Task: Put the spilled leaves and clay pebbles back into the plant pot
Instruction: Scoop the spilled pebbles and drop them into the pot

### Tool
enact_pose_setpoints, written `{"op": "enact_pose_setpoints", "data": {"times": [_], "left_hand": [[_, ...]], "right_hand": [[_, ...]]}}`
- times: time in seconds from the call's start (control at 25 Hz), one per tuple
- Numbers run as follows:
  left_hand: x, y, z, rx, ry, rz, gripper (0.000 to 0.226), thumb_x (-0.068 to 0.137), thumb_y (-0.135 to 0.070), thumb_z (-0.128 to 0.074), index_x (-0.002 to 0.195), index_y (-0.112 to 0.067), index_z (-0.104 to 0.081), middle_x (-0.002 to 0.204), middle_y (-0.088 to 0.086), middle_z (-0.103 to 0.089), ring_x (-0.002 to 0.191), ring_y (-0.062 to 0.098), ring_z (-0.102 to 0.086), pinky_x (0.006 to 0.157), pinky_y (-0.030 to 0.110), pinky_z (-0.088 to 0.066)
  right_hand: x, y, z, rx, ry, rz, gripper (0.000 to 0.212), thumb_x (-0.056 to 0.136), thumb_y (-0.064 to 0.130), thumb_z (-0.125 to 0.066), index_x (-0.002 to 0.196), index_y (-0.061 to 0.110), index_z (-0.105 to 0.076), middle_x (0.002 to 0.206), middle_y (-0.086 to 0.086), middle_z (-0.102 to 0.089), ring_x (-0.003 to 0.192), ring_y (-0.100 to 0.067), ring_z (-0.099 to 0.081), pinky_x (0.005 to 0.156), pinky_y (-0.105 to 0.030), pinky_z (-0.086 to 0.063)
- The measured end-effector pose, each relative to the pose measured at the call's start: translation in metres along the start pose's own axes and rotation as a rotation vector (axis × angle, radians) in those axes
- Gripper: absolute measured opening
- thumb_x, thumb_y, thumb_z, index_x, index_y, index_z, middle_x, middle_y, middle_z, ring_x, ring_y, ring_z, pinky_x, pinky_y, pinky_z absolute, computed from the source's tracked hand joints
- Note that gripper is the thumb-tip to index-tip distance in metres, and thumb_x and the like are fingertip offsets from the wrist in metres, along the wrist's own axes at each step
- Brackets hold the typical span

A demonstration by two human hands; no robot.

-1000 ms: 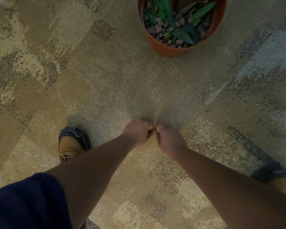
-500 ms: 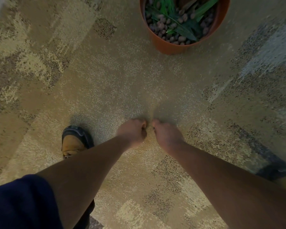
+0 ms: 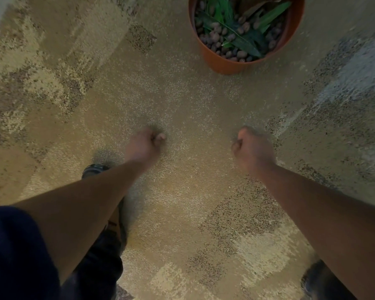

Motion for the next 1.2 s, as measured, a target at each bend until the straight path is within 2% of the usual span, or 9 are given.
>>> {"op": "enact_pose_setpoints", "data": {"times": [0.16,0.24,0.32,0.4,0.56,0.68,0.88,1.0,1.2], "left_hand": [[-0.032,-0.035,-0.047,0.071,0.525,-0.202,0.030,0.098,-0.050,-0.059,0.105,-0.022,-0.067,0.101,0.000,-0.071,0.088,0.015,-0.066,0.083,0.031,-0.052],[-0.043,-0.043,-0.064,0.203,0.666,-0.225,0.033,0.093,-0.057,-0.062,0.099,-0.025,-0.066,0.099,-0.003,-0.070,0.091,0.015,-0.065,0.089,0.035,-0.052],[-0.044,-0.052,-0.068,0.153,0.712,-0.230,0.027,0.091,-0.054,-0.066,0.089,-0.027,-0.063,0.092,-0.006,-0.068,0.089,0.014,-0.065,0.088,0.036,-0.052],[-0.036,-0.076,-0.052,-0.036,0.596,-0.283,0.021,0.093,-0.041,-0.071,0.084,-0.023,-0.064,0.084,-0.005,-0.067,0.079,0.011,-0.064,0.078,0.031,-0.051],[-0.019,-0.155,0.042,-0.242,-0.174,-0.561,0.012,0.099,-0.035,-0.066,0.093,-0.024,-0.066,0.090,-0.006,-0.062,0.077,0.008,-0.054,0.067,0.012,-0.040],[0.002,-0.198,0.105,-0.301,-0.501,-0.635,0.023,0.100,-0.035,-0.061,0.106,-0.015,-0.071,0.097,-0.002,-0.062,0.082,0.006,-0.052,0.069,0.005,-0.037],[0.041,-0.212,0.110,-0.164,-0.389,-0.534,0.031,0.097,-0.031,-0.059,0.124,-0.021,-0.069,0.119,-0.001,-0.065,0.105,0.015,-0.062,0.088,0.030,-0.055],[0.041,-0.210,0.103,-0.112,-0.346,-0.535,0.034,0.096,-0.023,-0.063,0.130,-0.020,-0.066,0.125,0.002,-0.064,0.111,0.018,-0.060,0.085,0.024,-0.045],[0.022,-0.204,0.102,-0.125,-0.407,-0.584,0.026,0.094,-0.017,-0.062,0.120,-0.018,-0.069,0.118,0.000,-0.064,0.099,0.013,-0.059,0.077,0.015,-0.042]], "right_hand": [[-0.014,0.000,-0.010,0.066,0.123,-0.028,0.022,0.094,0.030,-0.068,0.080,0.020,-0.054,0.070,-0.001,-0.063,0.061,-0.016,-0.062,0.055,-0.028,-0.052],[-0.025,0.004,-0.023,0.129,0.233,-0.037,0.021,0.092,0.029,-0.072,0.080,0.018,-0.059,0.072,-0.002,-0.066,0.059,-0.014,-0.062,0.058,-0.031,-0.055],[-0.030,0.009,-0.028,0.275,0.279,-0.046,0.015,0.092,0.025,-0.072,0.083,0.017,-0.063,0.075,-0.002,-0.068,0.063,-0.016,-0.065,0.062,-0.035,-0.059],[-0.026,0.019,-0.011,0.460,0.185,-0.062,0.009,0.094,0.019,-0.068,0.087,0.017,-0.064,0.076,-0.001,-0.068,0.061,-0.016,-0.065,0.053,-0.032,-0.056],[-0.009,0.053,0.088,0.778,-0.306,0.095,0.008,0.094,0.010,-0.064,0.093,0.018,-0.063,0.068,0.007,-0.060,0.047,0.003,-0.047,0.042,-0.015,-0.039],[0.007,0.070,0.156,0.766,-0.585,0.263,0.007,0.092,0.012,-0.062,0.099,0.013,-0.065,0.063,0.007,-0.055,0.050,-0.001,-0.049,0.048,-0.018,-0.042],[0.040,0.072,0.172,0.547,-0.514,0.251,0.028,0.097,0.022,-0.061,0.122,0.013,-0.066,0.060,0.015,-0.051,0.053,0.008,-0.053,0.057,-0.009,-0.041],[0.046,0.065,0.166,0.492,-0.447,0.212,0.043,0.099,0.027,-0.063,0.140,0.017,-0.055,0.067,0.015,-0.053,0.060,0.011,-0.054,0.063,-0.007,-0.043],[0.027,0.069,0.159,0.496,-0.508,0.282,0.036,0.100,0.024,-0.061,0.134,0.012,-0.062,0.094,0.001,-0.065,0.081,-0.009,-0.063,0.076,-0.031,-0.059]]}}
Point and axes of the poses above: each hand's wrist, its own x-axis towards the middle knuckle, its own z-axis out of the back of the hand, y = z × x, the point moved 4 cm from there along x, towards the middle knuckle
